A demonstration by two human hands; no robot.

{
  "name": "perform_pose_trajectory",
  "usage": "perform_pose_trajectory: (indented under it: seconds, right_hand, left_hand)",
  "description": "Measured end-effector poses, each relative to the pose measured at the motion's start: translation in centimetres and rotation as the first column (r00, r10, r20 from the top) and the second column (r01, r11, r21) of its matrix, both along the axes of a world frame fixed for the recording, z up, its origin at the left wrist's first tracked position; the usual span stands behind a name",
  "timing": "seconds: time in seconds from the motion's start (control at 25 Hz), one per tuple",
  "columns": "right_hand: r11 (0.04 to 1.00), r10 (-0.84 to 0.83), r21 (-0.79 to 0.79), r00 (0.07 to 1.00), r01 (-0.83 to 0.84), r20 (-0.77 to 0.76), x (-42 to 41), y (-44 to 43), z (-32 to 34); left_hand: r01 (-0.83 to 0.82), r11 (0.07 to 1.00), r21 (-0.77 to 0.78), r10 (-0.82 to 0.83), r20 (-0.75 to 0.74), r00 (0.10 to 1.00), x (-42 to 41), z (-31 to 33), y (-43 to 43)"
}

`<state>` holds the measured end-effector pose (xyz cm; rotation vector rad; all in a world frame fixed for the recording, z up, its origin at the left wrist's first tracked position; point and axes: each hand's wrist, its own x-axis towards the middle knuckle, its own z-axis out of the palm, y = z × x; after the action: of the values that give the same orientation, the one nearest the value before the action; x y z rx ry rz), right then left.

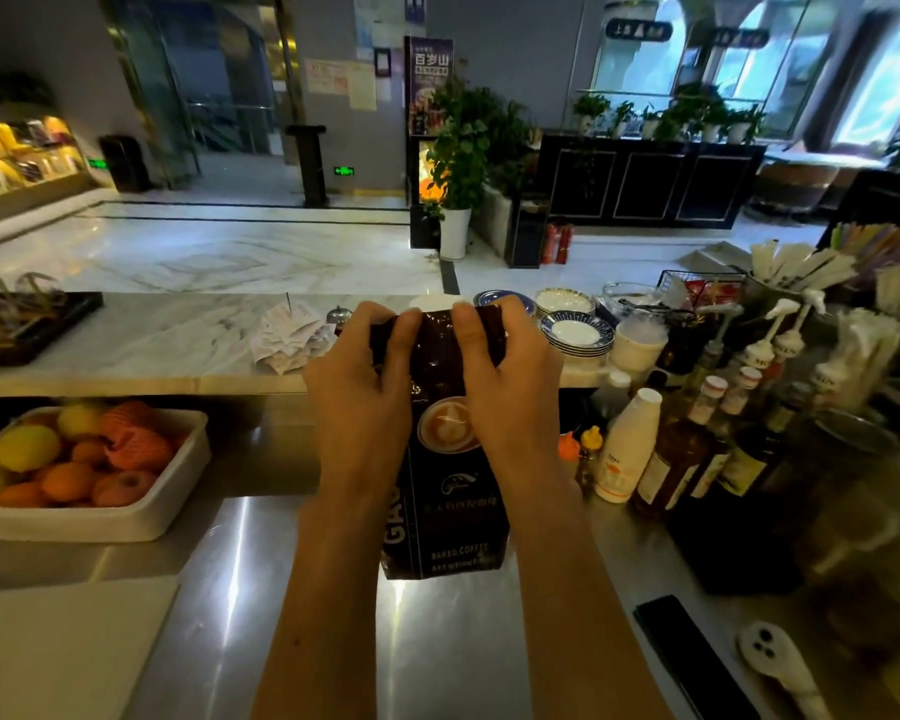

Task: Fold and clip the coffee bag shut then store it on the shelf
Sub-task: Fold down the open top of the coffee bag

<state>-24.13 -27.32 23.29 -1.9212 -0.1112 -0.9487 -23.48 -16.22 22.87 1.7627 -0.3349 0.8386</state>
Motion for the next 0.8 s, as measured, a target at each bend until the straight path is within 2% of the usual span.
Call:
perform_pose_trajectory:
  seconds: [0.2,0.36,0.48,0.6,0.68,0.8]
  right_hand:
    - [0.994,-0.085,0.077,0.989,0.076,0.125,-0.2,3.0,0.6]
    - [0.992,-0.098,0.096,0.981,0.083,0.169,0.0,4.6,1.7]
    - [0.993,-0.097,0.079,0.973,0.083,0.208,0.6,5.6,3.2]
    - [0.999,-0.043,0.018,0.973,0.04,0.226,0.7,7.3,4.3]
    - [0.997,0.066,0.034,0.979,-0.074,0.191,0.7,8.1,4.3]
    - [0.982,0.182,0.053,0.983,-0.183,0.038,1.1,8.5,3.6]
  left_hand:
    - [-0.054,0.998,0.033,0.052,0.064,0.997,-0.3,1.7,2.6]
    - [0.067,0.996,-0.051,-0.065,0.041,0.997,0.3,2.4,5.3]
    - [0.161,0.987,-0.016,-0.161,-0.008,0.987,0.4,1.9,6.5]
    - [0.129,0.988,-0.08,-0.127,0.036,0.991,0.6,2.0,7.3]
    - [0.057,0.996,-0.072,-0.052,0.071,0.996,0.8,2.4,8.0]
    - [-0.05,0.997,-0.055,0.056,0.119,0.991,1.1,3.0,9.0]
